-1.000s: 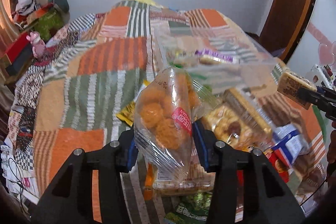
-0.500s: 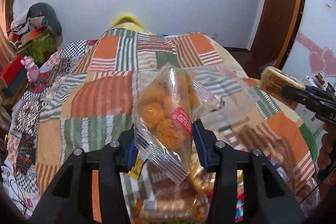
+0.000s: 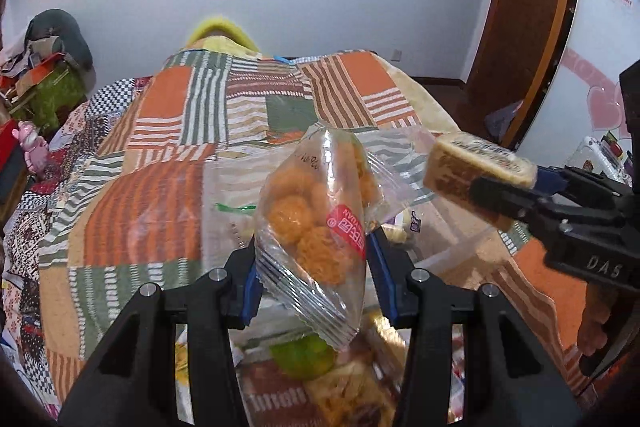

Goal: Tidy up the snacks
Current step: 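Lower the bread loaf into the clear box with the right gripper while the left places the snack bag, then grasp the blue-white chip bag with the right gripper, then grasp the long wafer roll bag with the left gripper while the right lifts the chip bag, then lower the wafer roll into the clear box with the left gripper while the right lowers the chip bag in, then grasp the green pea snack bag with the left gripper while the right grasps the red cartoon snack bag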

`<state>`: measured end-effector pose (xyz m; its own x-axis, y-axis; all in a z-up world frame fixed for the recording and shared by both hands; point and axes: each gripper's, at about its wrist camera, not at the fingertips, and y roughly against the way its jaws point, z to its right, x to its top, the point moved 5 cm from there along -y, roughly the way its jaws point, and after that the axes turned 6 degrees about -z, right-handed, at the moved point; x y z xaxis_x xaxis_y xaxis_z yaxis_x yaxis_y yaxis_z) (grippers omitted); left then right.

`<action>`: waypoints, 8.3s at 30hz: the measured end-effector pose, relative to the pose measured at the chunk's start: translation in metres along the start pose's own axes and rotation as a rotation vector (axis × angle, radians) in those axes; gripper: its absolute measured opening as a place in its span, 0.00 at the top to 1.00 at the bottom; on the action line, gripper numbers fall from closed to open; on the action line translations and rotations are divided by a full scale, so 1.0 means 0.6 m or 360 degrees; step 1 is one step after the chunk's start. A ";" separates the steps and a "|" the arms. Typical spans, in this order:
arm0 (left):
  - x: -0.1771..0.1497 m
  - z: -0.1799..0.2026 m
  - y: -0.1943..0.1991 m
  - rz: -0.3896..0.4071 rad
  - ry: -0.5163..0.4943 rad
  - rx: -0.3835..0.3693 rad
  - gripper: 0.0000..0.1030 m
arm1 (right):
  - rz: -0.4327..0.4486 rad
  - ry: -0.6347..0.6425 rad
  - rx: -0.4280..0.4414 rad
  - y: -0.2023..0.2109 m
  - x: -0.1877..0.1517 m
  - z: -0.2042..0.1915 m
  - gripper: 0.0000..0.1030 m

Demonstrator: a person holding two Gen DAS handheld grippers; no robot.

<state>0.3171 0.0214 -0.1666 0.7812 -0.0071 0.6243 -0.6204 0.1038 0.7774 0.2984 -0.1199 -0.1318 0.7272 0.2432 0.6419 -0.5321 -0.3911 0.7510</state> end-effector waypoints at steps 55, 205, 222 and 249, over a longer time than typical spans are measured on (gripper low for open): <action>-0.193 -0.056 0.141 -0.0145 0.0049 0.0224 0.13 | -0.0071 0.0137 0.0052 0.155 -0.161 -0.043 0.32; -0.026 -0.056 -0.073 -0.0191 0.0082 -0.0028 0.64 | -0.0166 0.0098 0.0078 -0.089 -0.003 -0.055 0.50; -0.088 -0.064 0.069 -0.0093 0.0053 0.0083 0.28 | -0.0084 0.0176 0.0047 0.029 -0.047 -0.064 0.24; -0.343 -0.043 0.113 -0.0464 0.0083 -0.0028 0.19 | -0.0345 0.0094 0.0175 0.031 -0.228 -0.121 0.23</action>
<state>0.1157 0.0555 -0.2443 0.9291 0.0117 0.3698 -0.3683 0.1220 0.9216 0.1575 -0.0957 -0.1944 0.7911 0.3820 0.4778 -0.3135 -0.4175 0.8529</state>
